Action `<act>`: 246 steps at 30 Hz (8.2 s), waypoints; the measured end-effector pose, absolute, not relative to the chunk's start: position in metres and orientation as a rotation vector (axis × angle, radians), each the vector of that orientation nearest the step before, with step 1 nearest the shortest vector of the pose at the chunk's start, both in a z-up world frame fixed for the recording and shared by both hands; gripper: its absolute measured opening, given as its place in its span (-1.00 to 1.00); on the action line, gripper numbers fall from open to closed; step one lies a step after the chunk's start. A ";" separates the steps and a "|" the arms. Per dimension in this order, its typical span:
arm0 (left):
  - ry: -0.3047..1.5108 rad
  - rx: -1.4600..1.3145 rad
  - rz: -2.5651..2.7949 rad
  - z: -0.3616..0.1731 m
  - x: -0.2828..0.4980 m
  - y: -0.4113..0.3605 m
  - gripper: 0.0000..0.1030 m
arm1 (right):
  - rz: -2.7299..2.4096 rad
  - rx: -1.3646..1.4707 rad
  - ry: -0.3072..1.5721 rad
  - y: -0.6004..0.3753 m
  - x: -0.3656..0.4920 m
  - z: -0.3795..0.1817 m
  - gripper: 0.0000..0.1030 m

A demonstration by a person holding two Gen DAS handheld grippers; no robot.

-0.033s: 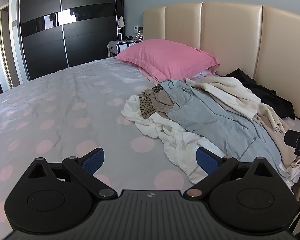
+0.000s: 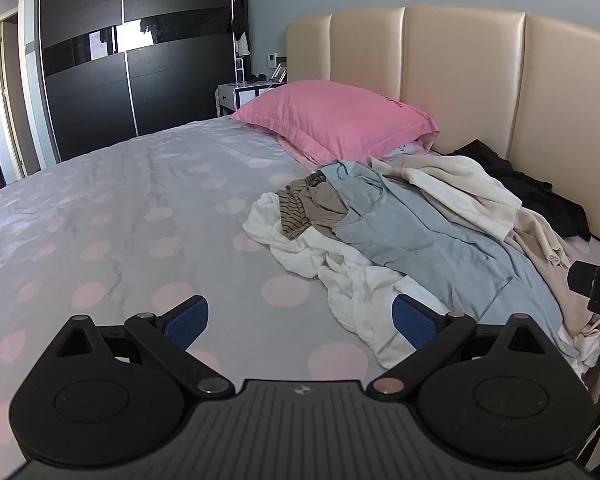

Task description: Fold clothes

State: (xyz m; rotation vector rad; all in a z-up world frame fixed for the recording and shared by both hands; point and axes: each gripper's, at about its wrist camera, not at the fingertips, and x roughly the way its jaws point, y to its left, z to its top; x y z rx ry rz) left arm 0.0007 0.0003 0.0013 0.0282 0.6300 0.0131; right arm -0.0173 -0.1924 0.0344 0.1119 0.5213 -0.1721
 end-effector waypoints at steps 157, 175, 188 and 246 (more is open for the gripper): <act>0.782 0.080 0.188 -0.033 0.069 0.100 0.90 | 0.442 -0.266 0.704 -0.100 0.111 0.016 -0.87; 0.756 0.100 0.113 -0.005 0.012 0.108 0.90 | 0.799 -0.349 0.876 -0.021 -0.053 -0.011 -0.84; 0.761 0.068 0.005 -0.010 0.032 0.075 0.90 | 0.557 -0.307 0.821 -0.084 0.006 0.016 -0.20; 0.949 -0.105 0.330 0.006 -0.177 0.261 -0.93 | 1.198 0.039 0.997 0.125 -0.125 0.023 -0.90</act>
